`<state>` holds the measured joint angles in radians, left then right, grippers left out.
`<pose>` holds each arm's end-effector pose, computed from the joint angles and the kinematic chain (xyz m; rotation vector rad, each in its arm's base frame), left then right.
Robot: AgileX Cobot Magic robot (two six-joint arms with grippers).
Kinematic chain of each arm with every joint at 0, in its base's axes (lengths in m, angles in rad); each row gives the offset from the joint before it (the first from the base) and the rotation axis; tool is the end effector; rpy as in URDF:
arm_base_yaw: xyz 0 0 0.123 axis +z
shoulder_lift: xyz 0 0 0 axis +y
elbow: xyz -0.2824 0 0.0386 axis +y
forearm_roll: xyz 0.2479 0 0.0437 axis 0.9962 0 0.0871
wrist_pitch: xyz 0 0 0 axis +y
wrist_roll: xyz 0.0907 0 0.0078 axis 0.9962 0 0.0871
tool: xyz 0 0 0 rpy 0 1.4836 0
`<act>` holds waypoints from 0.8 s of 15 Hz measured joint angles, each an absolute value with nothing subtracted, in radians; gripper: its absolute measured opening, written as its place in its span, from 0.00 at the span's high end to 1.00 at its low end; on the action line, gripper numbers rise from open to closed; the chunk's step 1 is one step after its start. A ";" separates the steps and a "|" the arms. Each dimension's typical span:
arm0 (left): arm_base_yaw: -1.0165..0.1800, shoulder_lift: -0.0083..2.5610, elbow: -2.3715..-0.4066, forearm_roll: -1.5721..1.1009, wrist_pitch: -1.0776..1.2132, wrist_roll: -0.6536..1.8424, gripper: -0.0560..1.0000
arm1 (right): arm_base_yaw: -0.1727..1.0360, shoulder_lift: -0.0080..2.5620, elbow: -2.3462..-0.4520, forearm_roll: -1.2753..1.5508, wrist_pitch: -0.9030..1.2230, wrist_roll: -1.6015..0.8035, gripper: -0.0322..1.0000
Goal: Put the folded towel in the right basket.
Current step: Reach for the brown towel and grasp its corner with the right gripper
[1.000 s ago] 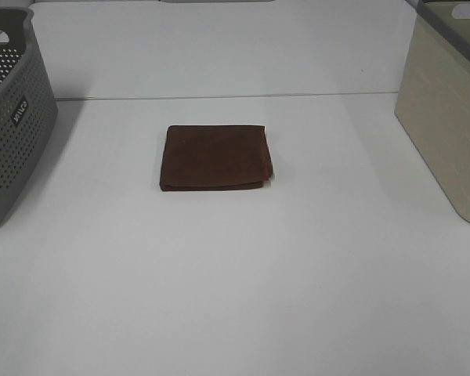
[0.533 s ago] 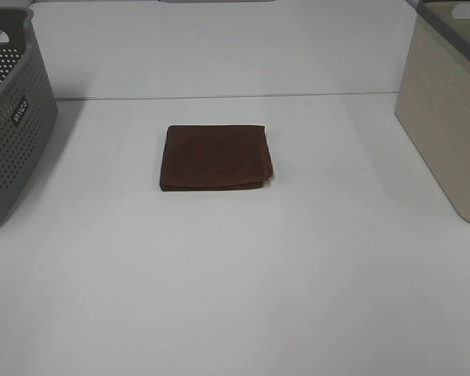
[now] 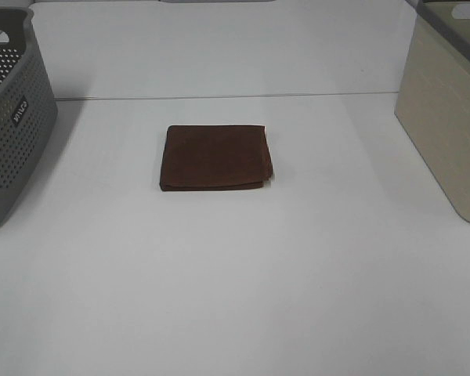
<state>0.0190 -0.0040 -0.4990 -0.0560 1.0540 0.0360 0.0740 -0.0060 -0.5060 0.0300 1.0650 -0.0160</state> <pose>-0.0050 -0.0045 0.2775 0.0197 2.0334 -0.0323 -0.0068 0.0019 0.2785 -0.0933 2.0349 0.0723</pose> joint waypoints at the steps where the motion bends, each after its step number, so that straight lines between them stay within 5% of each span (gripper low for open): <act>1: 0.019 -0.004 -0.499 -0.056 1.054 0.036 0.03 | 0.074 -0.006 -0.506 0.030 1.065 -0.016 0.30; 12: 0.019 -0.004 -0.499 -0.056 1.054 0.036 0.03 | 0.074 -0.006 -0.506 0.030 1.065 -0.016 0.30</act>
